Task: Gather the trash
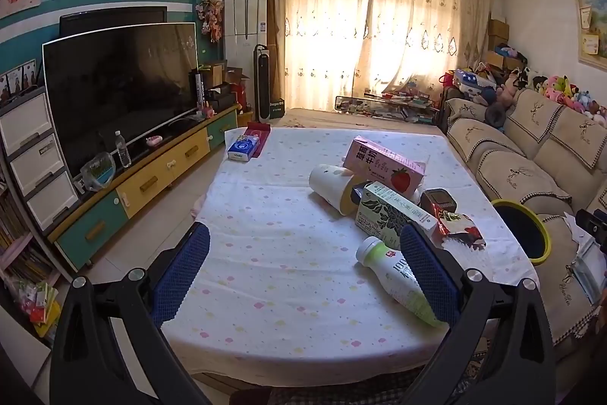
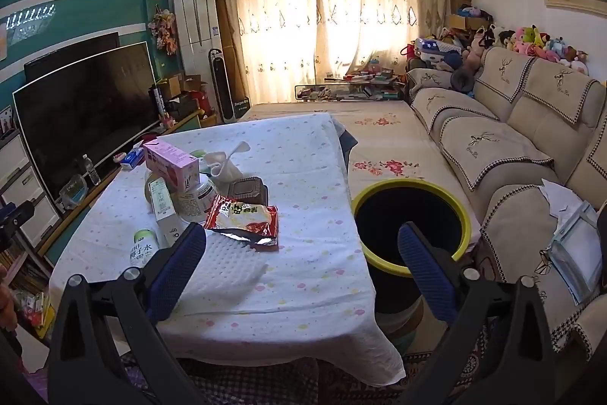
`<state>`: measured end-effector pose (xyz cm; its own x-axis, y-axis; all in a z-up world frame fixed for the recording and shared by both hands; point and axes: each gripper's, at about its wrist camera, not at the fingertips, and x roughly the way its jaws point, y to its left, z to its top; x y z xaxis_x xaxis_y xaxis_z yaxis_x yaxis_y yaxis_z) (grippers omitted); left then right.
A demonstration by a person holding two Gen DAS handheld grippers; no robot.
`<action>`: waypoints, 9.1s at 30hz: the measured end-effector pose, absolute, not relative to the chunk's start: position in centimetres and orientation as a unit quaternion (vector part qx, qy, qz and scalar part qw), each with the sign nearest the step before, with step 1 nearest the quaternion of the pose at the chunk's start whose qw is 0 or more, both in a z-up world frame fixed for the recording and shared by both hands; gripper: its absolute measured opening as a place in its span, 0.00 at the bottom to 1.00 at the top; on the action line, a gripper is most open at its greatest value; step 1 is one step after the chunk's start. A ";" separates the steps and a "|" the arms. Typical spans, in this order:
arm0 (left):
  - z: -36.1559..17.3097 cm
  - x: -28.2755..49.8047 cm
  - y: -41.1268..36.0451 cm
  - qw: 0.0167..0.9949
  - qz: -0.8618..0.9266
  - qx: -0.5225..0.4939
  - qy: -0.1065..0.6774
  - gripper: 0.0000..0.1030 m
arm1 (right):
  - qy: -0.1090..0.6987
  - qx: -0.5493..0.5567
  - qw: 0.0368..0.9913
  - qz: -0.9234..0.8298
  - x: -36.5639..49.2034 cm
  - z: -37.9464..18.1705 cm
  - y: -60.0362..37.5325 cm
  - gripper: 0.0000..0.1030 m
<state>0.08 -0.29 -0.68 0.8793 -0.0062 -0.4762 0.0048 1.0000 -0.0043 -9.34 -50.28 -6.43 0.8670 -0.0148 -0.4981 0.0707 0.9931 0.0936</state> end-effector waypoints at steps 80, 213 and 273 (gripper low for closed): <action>-2.1 1.5 -0.3 0.959 -0.015 -0.008 0.283 0.96 | 0.290 0.059 0.955 -0.016 -7.9 -8.6 -49.8 0.94; -9.6 10.5 -26.2 0.834 -0.212 0.189 0.473 0.96 | 0.369 0.204 0.890 -0.172 4.2 -19.6 -69.3 0.49; -8.5 24.7 -55.9 0.818 -0.373 0.167 0.405 0.42 | 0.311 0.263 0.886 -0.223 -6.9 -19.7 -77.2 0.52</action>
<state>24.74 -55.86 -8.55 0.3944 -0.4746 -0.7869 0.7453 0.6661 -0.0282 -6.93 -77.23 -19.67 0.7072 -0.2307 -0.6684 0.5578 0.7629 0.3269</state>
